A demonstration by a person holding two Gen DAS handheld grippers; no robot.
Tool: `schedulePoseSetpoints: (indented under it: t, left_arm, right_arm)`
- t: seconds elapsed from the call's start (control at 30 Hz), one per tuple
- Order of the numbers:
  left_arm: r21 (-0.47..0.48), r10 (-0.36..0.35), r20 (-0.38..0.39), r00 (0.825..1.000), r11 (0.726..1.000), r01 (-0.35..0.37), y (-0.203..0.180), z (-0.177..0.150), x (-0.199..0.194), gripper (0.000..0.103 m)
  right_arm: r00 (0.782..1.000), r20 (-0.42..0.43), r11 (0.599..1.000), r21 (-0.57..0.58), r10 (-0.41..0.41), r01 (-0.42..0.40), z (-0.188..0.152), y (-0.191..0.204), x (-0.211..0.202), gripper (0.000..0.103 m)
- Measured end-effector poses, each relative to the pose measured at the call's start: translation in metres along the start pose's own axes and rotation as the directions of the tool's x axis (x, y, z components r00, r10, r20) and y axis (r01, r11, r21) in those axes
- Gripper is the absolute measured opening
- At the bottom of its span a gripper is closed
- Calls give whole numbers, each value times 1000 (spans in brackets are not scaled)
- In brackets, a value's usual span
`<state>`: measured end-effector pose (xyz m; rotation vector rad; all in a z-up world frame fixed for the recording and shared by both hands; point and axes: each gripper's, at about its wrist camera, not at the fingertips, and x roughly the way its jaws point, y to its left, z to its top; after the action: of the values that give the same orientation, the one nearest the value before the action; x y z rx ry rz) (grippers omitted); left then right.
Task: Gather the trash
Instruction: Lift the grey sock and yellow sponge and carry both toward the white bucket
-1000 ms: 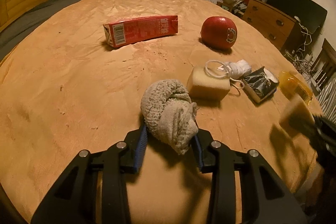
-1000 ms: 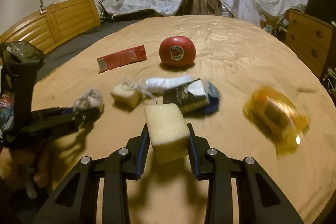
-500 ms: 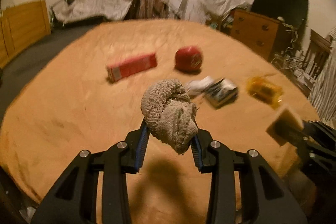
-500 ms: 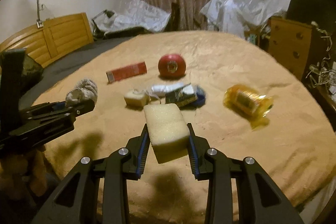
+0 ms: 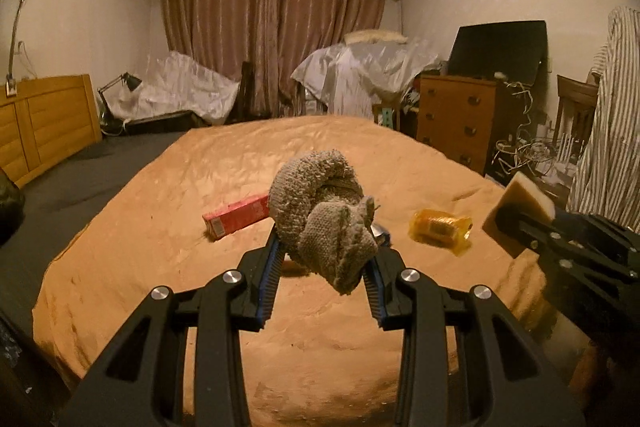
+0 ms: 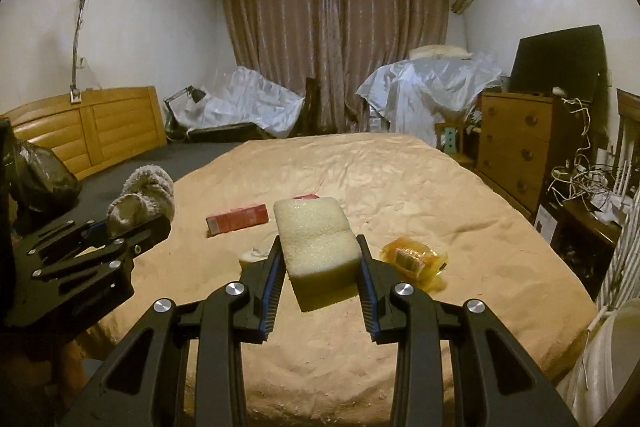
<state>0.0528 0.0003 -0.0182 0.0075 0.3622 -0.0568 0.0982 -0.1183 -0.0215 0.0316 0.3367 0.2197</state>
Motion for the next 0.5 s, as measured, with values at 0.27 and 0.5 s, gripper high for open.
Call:
schedulePoseSetpoints:
  t: [0.27, 0.5]
  left_arm:
    - [-1, -3, 12, 1000, 1000, 3, -2, 1, -5, 35]
    - [-1, -4, 13, 1000, 1000, 4, -2, 1, -6, 35]
  right_arm:
    - [1000, 18, 1000, 6, 1, -2, 2, 1, -19, 35]
    - [1000, 8, 1000, 3, 3, -3, 2, 10, -17, 35]
